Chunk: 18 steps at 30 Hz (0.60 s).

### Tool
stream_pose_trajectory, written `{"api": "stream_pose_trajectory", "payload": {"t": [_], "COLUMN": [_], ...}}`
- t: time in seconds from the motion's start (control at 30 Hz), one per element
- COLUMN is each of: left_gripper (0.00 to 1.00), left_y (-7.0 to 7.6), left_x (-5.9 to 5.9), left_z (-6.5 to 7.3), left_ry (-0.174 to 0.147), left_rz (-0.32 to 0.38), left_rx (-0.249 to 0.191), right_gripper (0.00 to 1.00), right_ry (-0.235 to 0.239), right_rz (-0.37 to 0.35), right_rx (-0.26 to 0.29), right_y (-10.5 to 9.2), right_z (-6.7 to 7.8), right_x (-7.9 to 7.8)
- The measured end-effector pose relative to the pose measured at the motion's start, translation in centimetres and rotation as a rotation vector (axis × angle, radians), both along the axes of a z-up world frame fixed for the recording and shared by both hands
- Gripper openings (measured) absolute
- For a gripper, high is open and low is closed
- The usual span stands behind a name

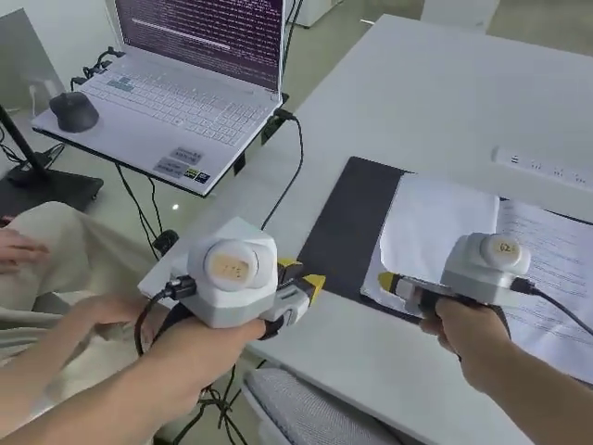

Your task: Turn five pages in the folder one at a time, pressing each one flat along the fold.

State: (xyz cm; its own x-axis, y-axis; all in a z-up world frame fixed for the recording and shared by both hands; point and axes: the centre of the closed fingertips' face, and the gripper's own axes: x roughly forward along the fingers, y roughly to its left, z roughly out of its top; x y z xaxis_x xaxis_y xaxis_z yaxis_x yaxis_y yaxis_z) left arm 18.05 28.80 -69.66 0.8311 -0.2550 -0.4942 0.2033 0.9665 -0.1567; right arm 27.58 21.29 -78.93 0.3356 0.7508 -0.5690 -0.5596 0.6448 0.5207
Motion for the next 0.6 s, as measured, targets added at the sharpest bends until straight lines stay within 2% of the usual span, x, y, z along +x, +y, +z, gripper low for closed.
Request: {"api": "stream_pose_trajectory", "payload": {"t": [0.17,0.23,0.3,0.37,0.6], "left_gripper": [0.15,0.15,0.15,0.15,0.15], "left_y": [0.1,0.0,-0.3,-0.5,-1.5], "left_x": [0.0,0.1,0.3,0.4,1.4], "left_z": [-0.4,-0.5,-0.7,-0.7,-1.3], "left_ry": [0.011,0.012,0.015,0.015,0.027], "left_rz": [0.008,0.008,0.005,0.001,-0.024], "left_rx": [0.000,-0.004,-0.006,0.000,0.007], "right_gripper": [0.01,0.07,0.10,0.09,0.11], "right_ry": [0.060,0.074,0.091,0.072,0.079], "right_rz": [-0.012,-0.001,0.027,0.050,0.035], "right_rx": [-0.002,0.040,0.049,0.056,0.093], "right_y": [-0.2,0.4,0.7,1.0,0.3], "right_z": [-1.5,-1.2,-1.1,-0.7,0.4], "right_x": [0.1,-0.4,-1.2,-1.7,-1.8]}}
